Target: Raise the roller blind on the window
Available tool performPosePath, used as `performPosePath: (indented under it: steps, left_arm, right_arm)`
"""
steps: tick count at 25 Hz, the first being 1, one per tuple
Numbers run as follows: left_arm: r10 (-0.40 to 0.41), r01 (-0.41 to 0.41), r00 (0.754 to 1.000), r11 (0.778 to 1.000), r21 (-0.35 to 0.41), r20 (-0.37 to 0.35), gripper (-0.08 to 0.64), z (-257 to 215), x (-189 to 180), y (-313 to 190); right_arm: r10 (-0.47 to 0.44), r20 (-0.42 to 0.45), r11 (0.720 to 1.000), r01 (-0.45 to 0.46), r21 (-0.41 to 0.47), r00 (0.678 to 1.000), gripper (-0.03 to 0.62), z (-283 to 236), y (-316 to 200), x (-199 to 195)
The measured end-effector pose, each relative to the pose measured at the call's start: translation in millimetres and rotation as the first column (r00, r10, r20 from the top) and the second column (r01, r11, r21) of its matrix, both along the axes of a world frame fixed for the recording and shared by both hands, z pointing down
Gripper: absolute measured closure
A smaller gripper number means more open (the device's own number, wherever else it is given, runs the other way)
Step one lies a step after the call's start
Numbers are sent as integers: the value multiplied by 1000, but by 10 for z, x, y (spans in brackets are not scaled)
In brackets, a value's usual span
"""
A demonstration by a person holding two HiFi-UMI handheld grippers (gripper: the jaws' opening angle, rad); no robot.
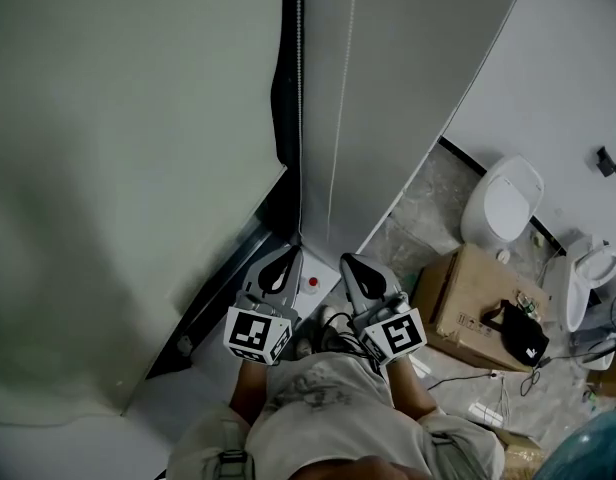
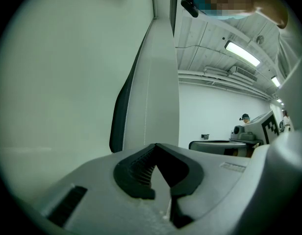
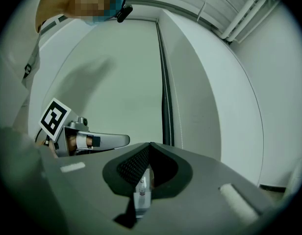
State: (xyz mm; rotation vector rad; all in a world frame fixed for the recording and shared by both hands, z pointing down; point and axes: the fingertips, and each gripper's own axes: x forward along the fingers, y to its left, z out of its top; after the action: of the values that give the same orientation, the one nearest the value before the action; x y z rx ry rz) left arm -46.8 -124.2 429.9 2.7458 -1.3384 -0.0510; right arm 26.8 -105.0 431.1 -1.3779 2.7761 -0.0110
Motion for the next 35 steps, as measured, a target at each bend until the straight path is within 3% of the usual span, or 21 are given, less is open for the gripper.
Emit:
performPosePath:
  steps: [21, 28, 35]
  left_arm:
    - [-34, 34, 999, 999, 1, 19, 546, 1, 209, -738]
    - [-38, 38, 999, 999, 12, 29, 529, -29, 263, -929]
    - [-19, 18, 999, 1000, 21, 35, 490, -93, 367, -1091]
  right_arm:
    - [-49, -3, 999, 49, -17, 999, 581, 34, -616, 120]
    - [-45, 28, 999, 44, 24, 999, 581, -49, -705, 134]
    - [-31, 8, 999, 31, -20, 1000, 581, 24, -761, 190]
